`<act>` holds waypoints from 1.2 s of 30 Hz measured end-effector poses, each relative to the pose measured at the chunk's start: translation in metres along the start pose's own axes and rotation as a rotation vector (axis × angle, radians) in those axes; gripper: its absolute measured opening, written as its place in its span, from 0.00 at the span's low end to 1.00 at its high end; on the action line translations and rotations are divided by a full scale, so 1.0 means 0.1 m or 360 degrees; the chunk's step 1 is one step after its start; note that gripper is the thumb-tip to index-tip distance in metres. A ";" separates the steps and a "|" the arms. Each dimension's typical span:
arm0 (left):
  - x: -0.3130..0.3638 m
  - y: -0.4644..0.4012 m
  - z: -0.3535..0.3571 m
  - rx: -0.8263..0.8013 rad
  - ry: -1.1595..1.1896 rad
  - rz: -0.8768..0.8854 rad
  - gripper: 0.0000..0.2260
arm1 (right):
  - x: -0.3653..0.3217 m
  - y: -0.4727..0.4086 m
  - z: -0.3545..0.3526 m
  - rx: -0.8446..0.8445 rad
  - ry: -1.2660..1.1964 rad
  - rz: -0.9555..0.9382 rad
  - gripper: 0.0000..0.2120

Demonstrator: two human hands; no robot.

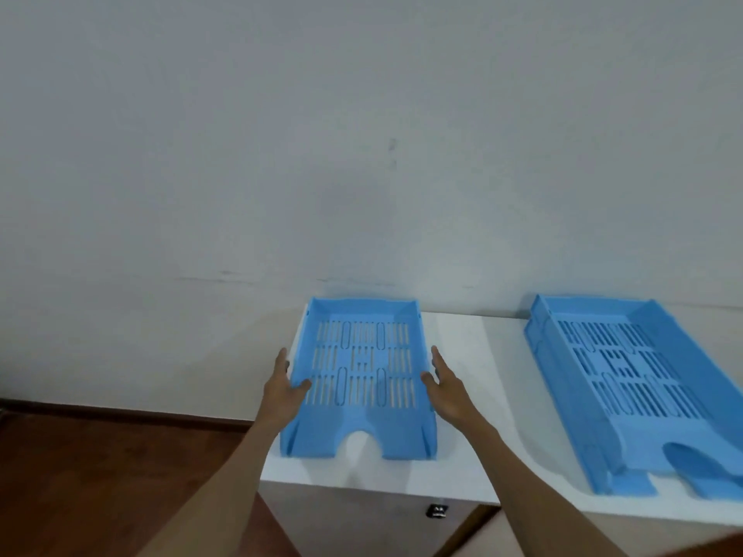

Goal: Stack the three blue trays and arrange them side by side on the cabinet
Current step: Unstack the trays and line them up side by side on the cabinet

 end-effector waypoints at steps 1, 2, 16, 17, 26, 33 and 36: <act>0.08 0.01 0.00 0.0002 -0.0064 0.0059 0.36 | -0.01 0.01 -0.07 0.0043 0.0004 -0.0032 0.27; 0.17 0.02 0.02 -0.0005 -0.0124 0.0125 0.36 | -0.03 0.01 -0.15 0.0088 0.0019 -0.0069 0.26; 1.37 0.79 1.70 -0.0434 -0.0098 0.0320 0.29 | -0.02 0.36 -1.84 0.0521 0.0191 -0.0283 0.21; 1.42 0.88 1.87 -0.0452 -0.0092 0.0310 0.29 | 0.07 0.41 -2.01 0.0544 0.0207 -0.0277 0.21; 1.59 1.81 3.50 -0.0644 -0.0099 0.0285 0.30 | 1.01 0.98 -3.54 0.0783 0.0238 -0.0216 0.22; 1.52 2.17 4.18 -0.0537 0.0204 0.0169 0.26 | 1.56 1.33 -4.11 0.0867 0.0694 0.0022 0.20; 1.47 2.24 4.33 -0.0503 0.0300 0.0118 0.31 | 1.77 1.32 -4.10 0.0733 0.0696 0.0117 0.18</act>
Point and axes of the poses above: each hand's wrist, its own y-axis away from the middle knuckle, its own z-axis out of the palm, x = y × z, the point moved 5 cm from there along -y, towards the middle knuckle, and after that the axes turned 12 degrees about -z, right-handed, at the moved point
